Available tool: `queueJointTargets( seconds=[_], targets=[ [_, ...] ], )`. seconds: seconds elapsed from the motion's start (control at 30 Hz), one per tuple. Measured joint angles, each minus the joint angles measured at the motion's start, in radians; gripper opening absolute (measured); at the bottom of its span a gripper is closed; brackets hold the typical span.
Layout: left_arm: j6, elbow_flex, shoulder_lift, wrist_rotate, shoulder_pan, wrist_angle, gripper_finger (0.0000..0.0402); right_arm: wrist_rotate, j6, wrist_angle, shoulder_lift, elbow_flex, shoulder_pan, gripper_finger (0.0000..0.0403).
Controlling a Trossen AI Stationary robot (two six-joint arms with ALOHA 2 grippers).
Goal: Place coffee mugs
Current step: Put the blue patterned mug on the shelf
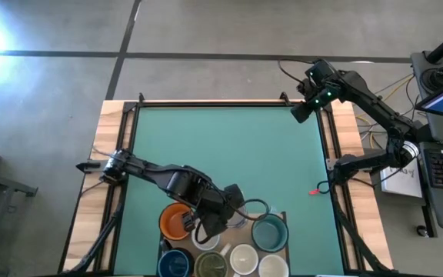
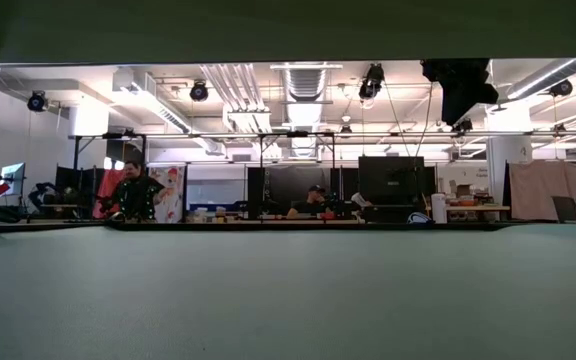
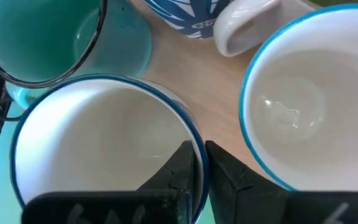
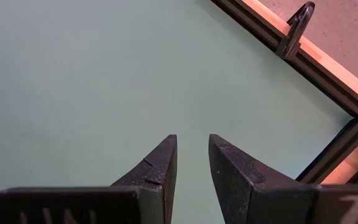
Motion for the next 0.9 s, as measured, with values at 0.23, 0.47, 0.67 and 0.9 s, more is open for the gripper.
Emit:
queueJointTargets(
  seconds=[0.23, 0.47, 0.67, 0.9],
  targets=[
    [-0.001, 0.0, 0.0, 0.0, -0.008, 0.0, 0.0015, 0.0, 0.0, 0.0, 0.0, 0.0, 0.0, 0.0082],
    [-0.003, 0.001, 0.0, 0.003, -0.009, 0.008, 0.0017, 0.0, 0.0, 0.0, 0.0, 0.0, 0.0, 0.0082],
    [-0.018, 0.001, 0.0, 0.003, -0.009, 0.026, 0.0017, 0.0, 0.0, 0.0, 0.0, 0.0, 0.0, 0.0082],
    [-0.024, 0.002, 0.0, 0.002, -0.01, 0.025, 0.0018, 0.0, 0.0, 0.0, 0.0, 0.0, 0.0, 0.0082]
  ],
)
